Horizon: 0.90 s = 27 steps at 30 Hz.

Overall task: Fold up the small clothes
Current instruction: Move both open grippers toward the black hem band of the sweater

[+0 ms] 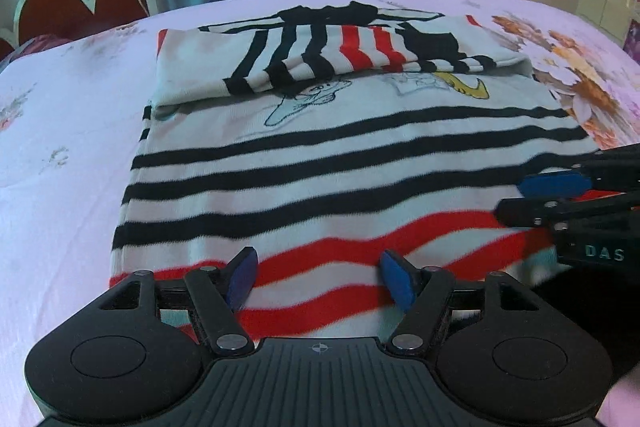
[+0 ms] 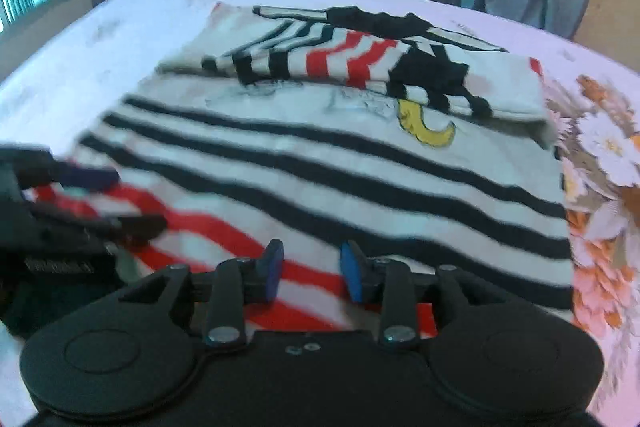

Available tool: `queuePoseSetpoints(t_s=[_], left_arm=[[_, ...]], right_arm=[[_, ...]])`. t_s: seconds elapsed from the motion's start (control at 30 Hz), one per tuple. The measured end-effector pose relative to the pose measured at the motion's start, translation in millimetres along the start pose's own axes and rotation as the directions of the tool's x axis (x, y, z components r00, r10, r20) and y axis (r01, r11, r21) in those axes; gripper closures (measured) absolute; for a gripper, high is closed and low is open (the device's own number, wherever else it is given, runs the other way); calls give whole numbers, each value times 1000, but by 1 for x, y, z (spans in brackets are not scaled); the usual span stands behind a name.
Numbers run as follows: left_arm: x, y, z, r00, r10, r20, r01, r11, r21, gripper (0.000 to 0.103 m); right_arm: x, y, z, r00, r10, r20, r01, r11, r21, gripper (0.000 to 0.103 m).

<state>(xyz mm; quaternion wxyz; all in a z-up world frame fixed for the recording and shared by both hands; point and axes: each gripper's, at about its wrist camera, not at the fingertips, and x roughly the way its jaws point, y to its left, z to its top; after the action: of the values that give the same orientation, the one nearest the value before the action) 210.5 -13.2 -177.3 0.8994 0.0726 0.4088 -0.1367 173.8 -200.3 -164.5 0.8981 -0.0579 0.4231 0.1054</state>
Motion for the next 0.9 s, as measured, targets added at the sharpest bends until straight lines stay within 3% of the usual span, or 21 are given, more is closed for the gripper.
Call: queuePoseSetpoints(t_s=[0.13, 0.23, 0.3, 0.53, 0.6, 0.7, 0.8, 0.9], left_arm=[[-13, 8, -10, 1000, -11, -10, 10, 1000, -14, 35], [-19, 9, -16, 1000, -16, -9, 16, 1000, -22, 35], [-22, 10, -21, 1000, -20, -3, 20, 1000, -16, 35], [-38, 15, -37, 1000, -30, 2, 30, 999, -18, 35], [-41, 16, -40, 999, -32, 3, 32, 999, -19, 35], [-46, 19, -44, 999, -38, 3, 38, 999, -27, 35], [-54, 24, -47, 999, -48, 7, 49, 997, -63, 35], [-60, 31, -51, 999, -40, 15, 41, 995, -96, 34]], right_arm=[[-20, 1, -10, 997, -77, -11, 77, 997, 26, 70], [-33, 9, -14, 998, -64, 12, 63, 997, 45, 69], [-28, 15, -23, 995, -91, -37, 93, 995, 34, 69], [-53, 16, -42, 990, -141, -14, 142, 985, 96, 68], [-50, 17, -49, 986, -158, -54, 162, 983, 86, 68], [-59, 17, -56, 984, -170, -49, 174, 980, 96, 68], [-71, 13, -62, 979, -202, -23, 203, 971, 124, 60], [-71, 8, -74, 973, -222, -62, 228, 965, 132, 59]])
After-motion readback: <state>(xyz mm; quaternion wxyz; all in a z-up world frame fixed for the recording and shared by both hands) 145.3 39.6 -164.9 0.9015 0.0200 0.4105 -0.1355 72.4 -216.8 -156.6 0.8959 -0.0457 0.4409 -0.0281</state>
